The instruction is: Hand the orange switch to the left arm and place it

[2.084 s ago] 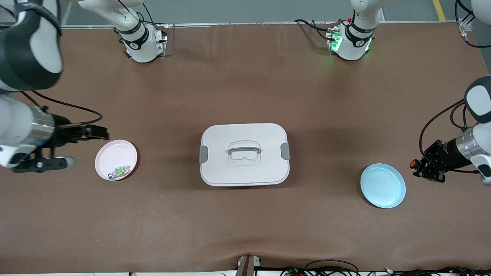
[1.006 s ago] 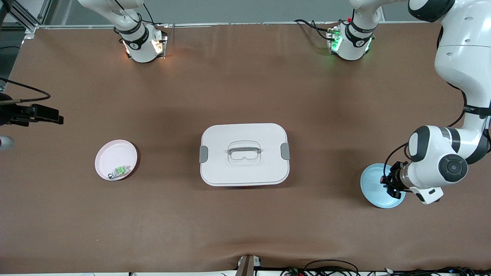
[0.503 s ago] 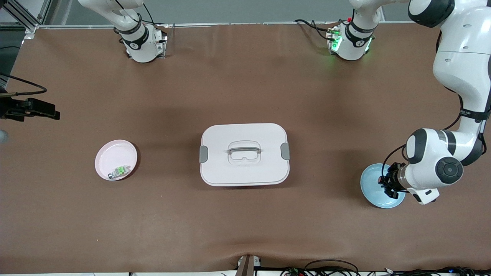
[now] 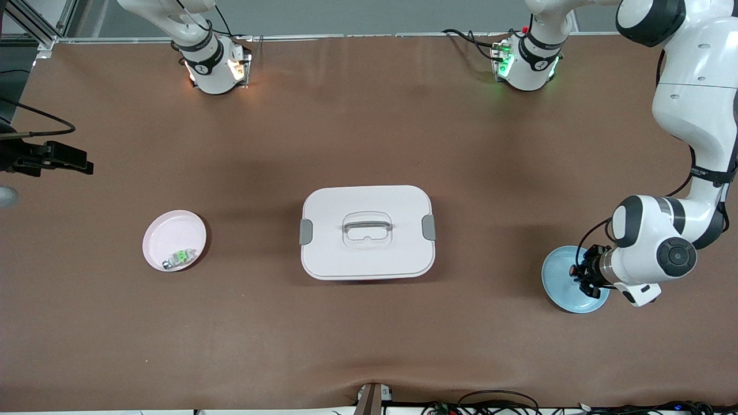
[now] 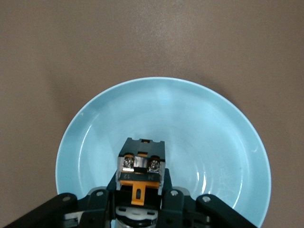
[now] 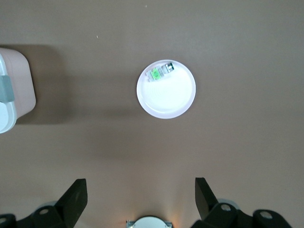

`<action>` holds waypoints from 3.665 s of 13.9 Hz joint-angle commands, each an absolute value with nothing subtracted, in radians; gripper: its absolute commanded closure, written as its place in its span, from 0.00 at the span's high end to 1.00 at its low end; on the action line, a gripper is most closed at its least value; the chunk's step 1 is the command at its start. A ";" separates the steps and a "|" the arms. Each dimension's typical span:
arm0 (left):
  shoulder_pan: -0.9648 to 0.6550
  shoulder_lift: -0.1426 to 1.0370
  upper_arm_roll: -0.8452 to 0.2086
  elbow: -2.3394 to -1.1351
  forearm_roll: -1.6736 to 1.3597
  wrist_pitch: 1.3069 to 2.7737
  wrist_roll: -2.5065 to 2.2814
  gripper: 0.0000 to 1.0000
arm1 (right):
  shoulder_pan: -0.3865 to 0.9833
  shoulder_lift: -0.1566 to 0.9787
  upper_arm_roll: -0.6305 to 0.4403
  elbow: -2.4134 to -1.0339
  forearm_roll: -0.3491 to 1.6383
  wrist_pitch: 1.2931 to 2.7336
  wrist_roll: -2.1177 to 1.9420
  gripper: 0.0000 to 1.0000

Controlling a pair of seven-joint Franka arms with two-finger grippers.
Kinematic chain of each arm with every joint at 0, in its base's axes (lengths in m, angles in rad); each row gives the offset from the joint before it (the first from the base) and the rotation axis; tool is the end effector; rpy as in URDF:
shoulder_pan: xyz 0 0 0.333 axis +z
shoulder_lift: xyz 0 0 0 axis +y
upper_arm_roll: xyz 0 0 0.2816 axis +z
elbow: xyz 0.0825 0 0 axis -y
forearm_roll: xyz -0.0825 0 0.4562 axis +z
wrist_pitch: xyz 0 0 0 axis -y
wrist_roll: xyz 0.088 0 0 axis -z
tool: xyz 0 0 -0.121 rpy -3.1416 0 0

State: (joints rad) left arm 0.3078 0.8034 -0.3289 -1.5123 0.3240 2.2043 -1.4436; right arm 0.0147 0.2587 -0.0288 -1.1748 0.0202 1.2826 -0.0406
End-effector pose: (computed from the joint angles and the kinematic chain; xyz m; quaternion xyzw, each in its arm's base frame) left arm 0.7339 0.0179 0.1150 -0.7932 -0.6082 0.0166 0.0259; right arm 0.6612 -0.0039 0.5955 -0.9970 -0.0155 0.0751 0.0082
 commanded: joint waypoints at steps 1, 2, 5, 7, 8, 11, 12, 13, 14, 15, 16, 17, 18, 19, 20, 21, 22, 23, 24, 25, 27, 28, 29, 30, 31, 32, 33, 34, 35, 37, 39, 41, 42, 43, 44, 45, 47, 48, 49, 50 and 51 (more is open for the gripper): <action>0.313 0.798 -0.331 -1.539 0.333 2.235 -1.454 0.00 | 0.009 0.138 -0.015 -1.340 0.009 1.370 -0.025 1.00; 0.313 0.798 -0.331 -1.542 0.333 2.240 -1.454 0.00 | 0.008 0.129 -0.015 -1.359 0.012 1.376 -0.025 1.00; 0.313 0.801 -0.331 -1.546 0.333 2.250 -1.456 0.04 | 0.002 0.112 -0.017 -1.385 0.015 1.388 -0.023 1.00; 0.313 0.802 -0.331 -1.546 0.334 2.250 -1.448 0.35 | -0.020 0.112 -0.017 -1.385 0.018 1.387 -0.023 1.00; 0.313 0.801 -0.331 -1.546 0.334 2.250 -1.440 0.60 | -0.024 0.112 -0.017 -1.388 0.024 1.385 -0.023 1.00; 0.307 0.799 -0.331 -1.542 0.334 2.249 -1.440 1.00 | -0.026 0.077 -0.018 -1.439 0.028 1.416 -0.023 1.00; 0.304 0.796 -0.331 -1.539 0.334 2.249 -1.451 1.00 | -0.026 0.069 -0.018 -1.450 0.028 1.431 -0.023 1.00; 0.304 0.793 -0.331 -1.537 0.333 2.249 -1.451 1.00 | -0.026 0.068 -0.020 -1.450 0.029 1.433 -0.023 1.00; 0.304 0.792 -0.333 -1.536 0.334 2.249 -1.451 1.00 | -0.026 0.063 -0.028 -1.450 0.029 1.437 -0.023 1.00; 0.302 0.792 -0.333 -1.534 0.334 2.247 -1.451 1.00 | -0.026 0.057 -0.035 -1.448 0.032 1.448 -0.023 1.00; 0.304 0.787 -0.333 -1.534 0.334 2.247 -1.447 1.00 | -0.026 0.046 -0.037 -1.448 0.040 1.462 -0.023 1.00; 0.308 0.779 -0.333 -1.532 0.336 2.247 -1.442 1.00 | -0.026 0.038 -0.037 -1.450 0.043 1.468 -0.023 1.00; 0.310 0.773 -0.333 -1.534 0.336 2.247 -1.437 1.00 | -0.026 0.029 -0.037 -1.450 0.043 1.467 -0.023 1.00; 0.310 0.773 -0.333 -1.532 0.347 2.246 -1.433 1.00 | -0.028 0.023 -0.037 -1.451 0.043 1.468 -0.023 1.00; 0.308 0.773 -0.333 -1.516 0.348 2.241 -1.421 1.00 | -0.028 0.021 -0.037 -1.451 0.043 1.471 -0.023 1.00; 0.307 0.773 -0.333 -1.505 0.348 2.238 -1.410 1.00 | -0.028 0.021 -0.037 -1.451 0.043 1.479 -0.023 1.00; 0.307 0.770 -0.333 -1.502 0.348 2.237 -1.398 1.00 | -0.026 0.021 -0.040 -1.451 0.043 1.483 -0.023 1.00; 0.307 0.766 -0.333 -1.500 0.348 2.237 -1.391 1.00 | -0.026 0.023 -0.040 -1.451 0.043 1.486 -0.023 1.00; 0.307 0.765 -0.333 -1.488 0.350 2.238 -1.388 1.00 | -0.026 0.023 -0.040 -1.451 0.043 1.486 -0.023 1.00; 0.302 0.764 -0.333 -1.483 0.350 2.237 -1.375 1.00 | -0.028 0.023 -0.040 -1.451 0.044 1.486 -0.023 1.00; 0.301 0.759 -0.333 -1.483 0.351 2.235 -1.341 1.00 | -0.026 0.025 -0.040 -1.451 0.043 1.488 -0.023 1.00; 0.299 0.744 -0.331 -1.483 0.348 2.235 -1.319 1.00 | -0.026 0.025 -0.040 -1.451 0.043 1.493 -0.023 1.00; 0.299 0.733 -0.330 -1.486 0.345 2.235 -1.296 1.00 | -0.026 0.025 -0.040 -1.451 0.043 1.493 -0.025 1.00; 0.301 0.715 -0.325 -1.493 0.344 2.233 -1.275 1.00 | -0.026 0.025 -0.040 -1.453 0.043 1.493 -0.023 1.00; 0.287 0.697 -0.296 -1.499 0.336 2.233 -1.235 1.00 | -0.026 0.025 -0.040 -1.453 0.043 1.493 -0.025 1.00; 0.250 0.672 -0.251 -1.526 0.328 2.233 -1.186 1.00 | -0.026 0.025 -0.040 -1.456 0.043 1.496 -0.025 1.00; 0.215 0.649 -0.201 -1.549 0.301 2.235 -1.148 1.00 | -0.026 0.025 -0.040 -1.456 0.043 1.497 -0.025 1.00; 0.186 0.638 -0.163 -1.557 0.258 2.235 -1.108 1.00 | -0.028 0.025 -0.040 -1.456 0.043 1.497 -0.025 1.00; 0.164 0.624 -0.134 -1.566 0.220 2.235 -1.059 1.00 | -0.028 0.025 -0.040 -1.456 0.043 1.496 -0.025 1.00; 0.156 0.583 -0.104 -1.606 0.193 2.235 -0.938 1.00 | -0.041 0.026 -0.040 -1.456 0.043 1.496 -0.025 1.00; 0.131 0.551 -0.063 -1.634 0.192 2.235 -0.820 1.00 | -0.041 0.026 -0.040 -1.456 0.044 1.496 -0.025 1.00; 0.057 0.520 0.010 -1.661 0.192 2.235 -0.757 1.00 | -0.041 0.026 -0.040 -1.456 0.044 1.496 -0.023 1.00; 0.040 0.502 0.029 -1.675 0.192 2.235 -0.723 1.00 | -0.041 0.026 -0.040 -1.454 0.044 1.496 -0.023 1.00; 0.038 0.485 0.034 -1.686 0.190 2.235 -0.682 1.00 | -0.041 0.026 -0.040 -1.454 0.049 1.496 -0.023 1.00; 0.040 0.471 0.035 -1.695 0.190 2.235 -0.645 1.00 | -0.041 0.026 -0.040 -1.451 0.052 1.496 -0.023 1.00; 0.040 0.456 0.040 -1.710 0.190 2.235 -0.611 1.00 | -0.041 0.026 -0.040 -1.450 0.052 1.496 -0.023 1.00; 0.037 0.408 0.069 -1.755 0.192 2.235 -0.457 1.00 | -0.041 0.025 -0.038 -1.450 0.052 1.496 -0.023 1.00; 0.037 0.387 0.081 -1.775 0.190 2.235 -0.381 1.00 | -0.041 0.025 -0.040 -1.450 0.052 1.496 -0.023 1.00; 0.038 0.365 0.092 -1.790 0.186 2.235 -0.350 1.00 | -0.041 0.025 -0.038 -1.450 0.052 1.496 -0.023 1.00; 0.038 0.350 0.094 -1.802 0.166 2.235 -0.345 1.00 | -0.041 0.025 -0.038 -1.450 0.052 1.496 -0.025 1.00; 0.041 0.327 0.094 -1.816 0.160 2.235 -0.341 1.00 | -0.040 0.025 -0.038 -1.450 0.052 1.496 -0.025 1.00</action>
State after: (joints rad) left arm 0.0512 0.4016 0.0828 -1.7486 0.1872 2.2356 -0.3769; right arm -0.0216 0.0490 -0.0519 -1.4294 0.0335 1.4873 -0.0317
